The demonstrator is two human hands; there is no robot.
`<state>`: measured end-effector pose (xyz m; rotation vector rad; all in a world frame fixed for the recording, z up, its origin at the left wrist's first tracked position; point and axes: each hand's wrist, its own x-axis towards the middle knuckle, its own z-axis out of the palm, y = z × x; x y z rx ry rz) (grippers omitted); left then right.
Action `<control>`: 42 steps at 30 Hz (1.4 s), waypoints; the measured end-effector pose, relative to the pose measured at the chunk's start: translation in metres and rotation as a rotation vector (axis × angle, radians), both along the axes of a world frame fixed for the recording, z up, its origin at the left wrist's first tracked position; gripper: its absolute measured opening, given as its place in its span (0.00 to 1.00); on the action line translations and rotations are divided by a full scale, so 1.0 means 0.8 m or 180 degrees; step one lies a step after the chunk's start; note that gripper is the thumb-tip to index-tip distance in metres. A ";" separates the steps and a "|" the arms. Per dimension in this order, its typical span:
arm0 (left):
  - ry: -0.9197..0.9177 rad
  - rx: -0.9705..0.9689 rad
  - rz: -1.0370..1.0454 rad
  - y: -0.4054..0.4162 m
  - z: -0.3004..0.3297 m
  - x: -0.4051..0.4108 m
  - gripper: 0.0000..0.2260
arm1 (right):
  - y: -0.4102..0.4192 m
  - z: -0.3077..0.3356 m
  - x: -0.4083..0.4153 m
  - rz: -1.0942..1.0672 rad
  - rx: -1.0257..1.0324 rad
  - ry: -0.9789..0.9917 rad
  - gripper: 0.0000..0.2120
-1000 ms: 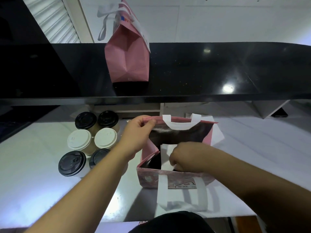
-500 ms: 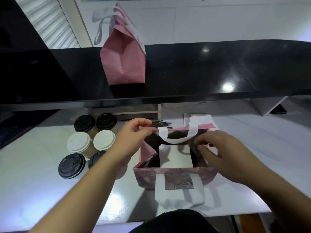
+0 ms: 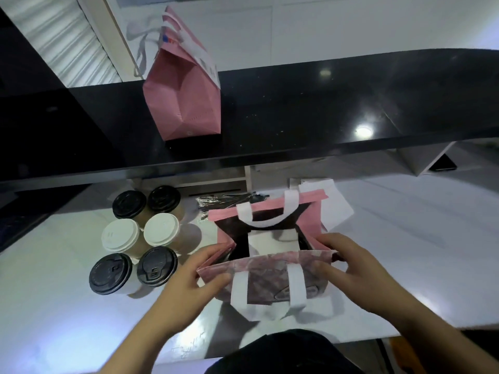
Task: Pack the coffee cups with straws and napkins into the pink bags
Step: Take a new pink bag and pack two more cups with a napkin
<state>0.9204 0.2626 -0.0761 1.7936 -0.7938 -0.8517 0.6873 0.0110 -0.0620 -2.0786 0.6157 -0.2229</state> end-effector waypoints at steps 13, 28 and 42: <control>0.0636 -0.0172 0.0194 0.010 -0.003 -0.010 0.14 | 0.020 -0.005 -0.019 -0.0063 0.0319 -0.0053 0.16; 0.1188 -0.0478 0.0804 -0.004 -0.021 0.005 0.19 | 0.010 -0.015 0.005 -0.0650 0.0135 -0.0086 0.16; 0.0525 -0.0055 0.0121 -0.018 -0.019 0.046 0.25 | -0.037 -0.003 0.032 -0.0047 0.0203 0.0214 0.52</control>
